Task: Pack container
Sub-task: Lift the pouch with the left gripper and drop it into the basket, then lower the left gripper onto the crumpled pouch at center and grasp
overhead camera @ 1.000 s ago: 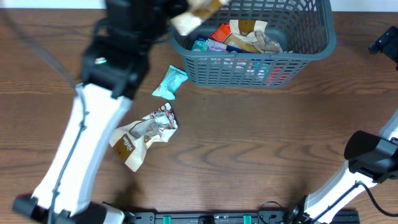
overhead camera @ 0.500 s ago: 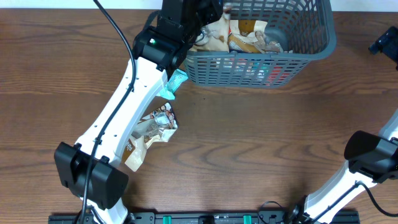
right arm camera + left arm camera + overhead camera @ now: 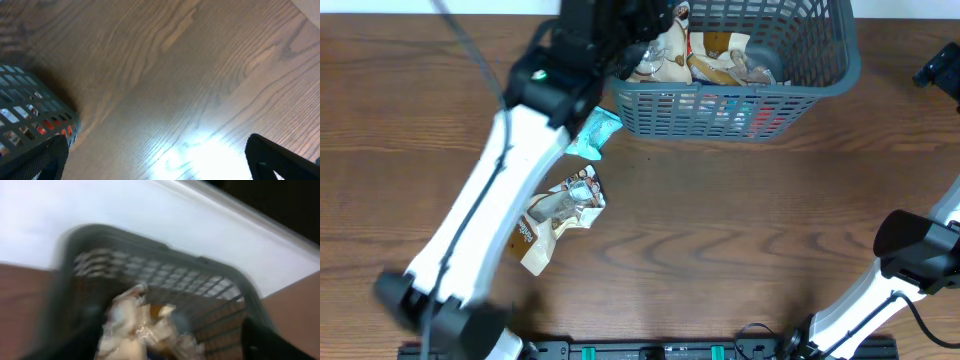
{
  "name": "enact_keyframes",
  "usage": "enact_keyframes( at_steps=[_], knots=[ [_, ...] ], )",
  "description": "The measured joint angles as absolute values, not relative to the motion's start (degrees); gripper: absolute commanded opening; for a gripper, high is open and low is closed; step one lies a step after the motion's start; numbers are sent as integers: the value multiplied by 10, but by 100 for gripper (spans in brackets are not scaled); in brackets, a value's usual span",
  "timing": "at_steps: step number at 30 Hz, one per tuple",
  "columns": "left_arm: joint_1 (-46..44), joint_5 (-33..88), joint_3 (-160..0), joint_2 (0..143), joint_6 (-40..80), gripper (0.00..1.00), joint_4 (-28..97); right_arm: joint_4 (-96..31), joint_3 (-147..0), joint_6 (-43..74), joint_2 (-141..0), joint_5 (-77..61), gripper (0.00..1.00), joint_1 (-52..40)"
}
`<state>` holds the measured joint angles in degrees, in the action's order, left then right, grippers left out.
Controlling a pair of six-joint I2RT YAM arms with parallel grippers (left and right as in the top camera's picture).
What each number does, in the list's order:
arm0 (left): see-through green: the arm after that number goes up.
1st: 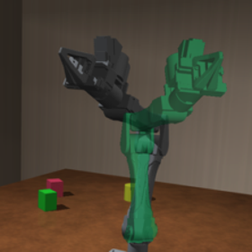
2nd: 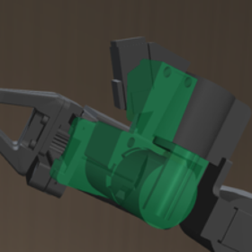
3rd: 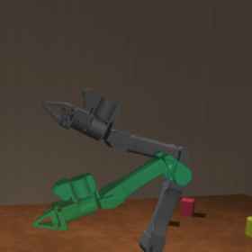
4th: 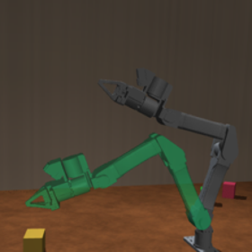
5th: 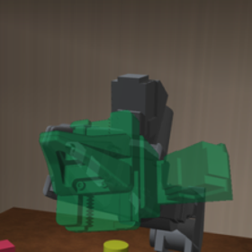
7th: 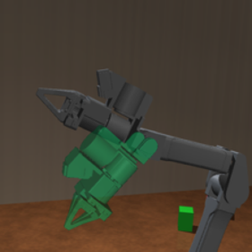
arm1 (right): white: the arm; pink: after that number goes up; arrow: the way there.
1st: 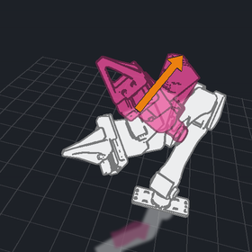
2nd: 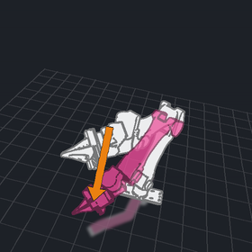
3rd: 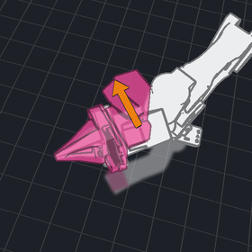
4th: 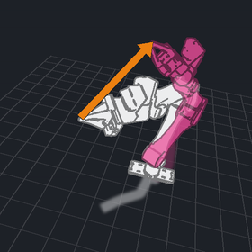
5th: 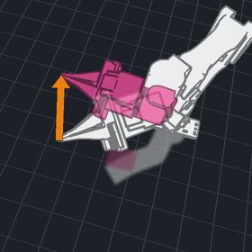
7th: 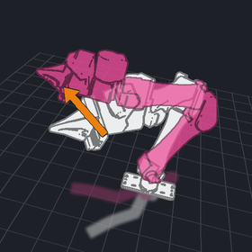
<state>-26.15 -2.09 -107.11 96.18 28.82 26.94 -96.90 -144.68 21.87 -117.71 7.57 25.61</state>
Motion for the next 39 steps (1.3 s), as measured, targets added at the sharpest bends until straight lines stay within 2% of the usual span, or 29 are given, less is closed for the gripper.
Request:
enact_keyframes(
  at_steps=[2,3,10,18,22,30,34,39],
  knots=[
    [-249,-45,-1074,917,282,99,338,-969,-1447,218,-1177,76,99,256],
    [-239,-58,-1076,890,283,99,373,-969,-1447,218,-1177,76,99,256],
    [-180,-97,-1096,790,328,99,599,-969,-1447,219,-1177,76,99,256],
    [-169,-100,-1079,802,390,99,835,-969,-1447,218,-1177,76,99,256],
    [-169,-101,-1059,802,340,99,844,-969,-1447,218,-1177,76,99,256],
    [-169,-56,-980,801,116,99,794,-969,-1447,218,-1177,76,99,256],
    [-169,4,-882,801,35,99,735,-969,-1447,218,-1177,76,99,256],
    [-160,37,-741,802,-3,99,657,-969,-1447,218,-1177,76,99,256]
  ],
)
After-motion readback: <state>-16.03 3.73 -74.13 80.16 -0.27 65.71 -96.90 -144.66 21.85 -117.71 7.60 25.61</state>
